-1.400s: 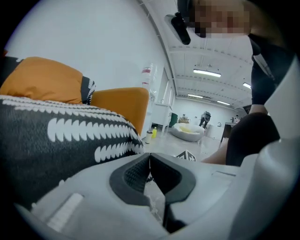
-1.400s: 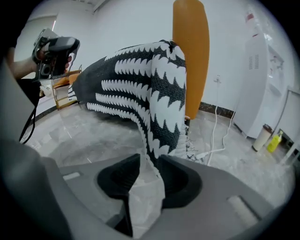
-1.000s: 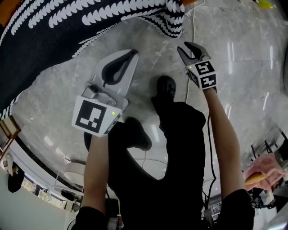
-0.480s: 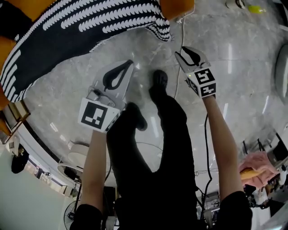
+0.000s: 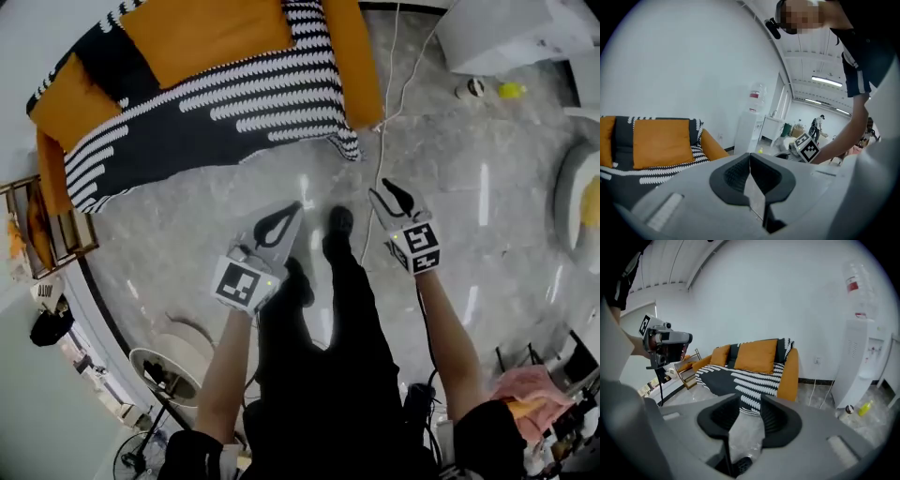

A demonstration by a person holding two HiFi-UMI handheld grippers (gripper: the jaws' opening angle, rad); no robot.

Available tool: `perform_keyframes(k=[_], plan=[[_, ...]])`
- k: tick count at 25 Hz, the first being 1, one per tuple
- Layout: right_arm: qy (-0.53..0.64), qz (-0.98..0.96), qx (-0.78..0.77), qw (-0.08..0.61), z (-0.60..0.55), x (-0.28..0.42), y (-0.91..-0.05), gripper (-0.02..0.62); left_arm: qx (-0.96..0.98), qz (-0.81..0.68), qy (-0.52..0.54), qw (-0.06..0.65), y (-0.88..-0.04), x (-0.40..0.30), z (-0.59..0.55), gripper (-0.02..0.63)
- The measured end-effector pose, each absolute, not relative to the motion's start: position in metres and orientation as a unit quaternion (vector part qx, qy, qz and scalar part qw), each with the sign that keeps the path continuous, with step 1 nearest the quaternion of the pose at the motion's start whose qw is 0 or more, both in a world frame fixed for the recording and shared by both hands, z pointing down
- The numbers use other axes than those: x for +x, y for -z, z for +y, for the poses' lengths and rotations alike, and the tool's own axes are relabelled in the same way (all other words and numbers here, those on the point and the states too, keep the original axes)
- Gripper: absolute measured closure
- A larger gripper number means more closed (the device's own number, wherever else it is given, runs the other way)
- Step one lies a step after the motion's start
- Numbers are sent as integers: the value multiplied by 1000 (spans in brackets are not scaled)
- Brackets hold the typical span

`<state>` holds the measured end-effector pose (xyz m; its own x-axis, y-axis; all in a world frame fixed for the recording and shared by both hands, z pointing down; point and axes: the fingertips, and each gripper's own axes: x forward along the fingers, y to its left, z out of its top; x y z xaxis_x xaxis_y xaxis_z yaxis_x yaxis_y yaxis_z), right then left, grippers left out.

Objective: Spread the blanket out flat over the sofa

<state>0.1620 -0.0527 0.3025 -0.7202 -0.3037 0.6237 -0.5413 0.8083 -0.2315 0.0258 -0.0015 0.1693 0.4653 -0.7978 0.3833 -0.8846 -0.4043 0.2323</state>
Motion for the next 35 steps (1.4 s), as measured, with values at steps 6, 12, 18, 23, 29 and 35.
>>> perform_keyframes(k=[6, 12, 18, 23, 29, 35], plan=[[-186, -920, 236, 251, -55, 146, -200, 457, 813, -540, -86, 199, -96, 15, 11, 594], [-164, -937, 223, 214, -49, 119, -119, 457, 793, -575, -57, 192, -37, 0, 27, 594], [-142, -950, 208, 182, -28, 79, -58, 457, 771, -614, -43, 163, 11, -44, 62, 594], [-129, -962, 188, 148, -3, 28, -7, 457, 750, -644, -28, 148, 45, -100, 99, 594], [-102, -976, 162, 105, 33, -58, 52, 470, 734, -668, -4, 123, 85, -182, 136, 594], [-93, -985, 127, 74, 87, -140, 91, 476, 731, -674, 14, 101, 114, -249, 171, 594]])
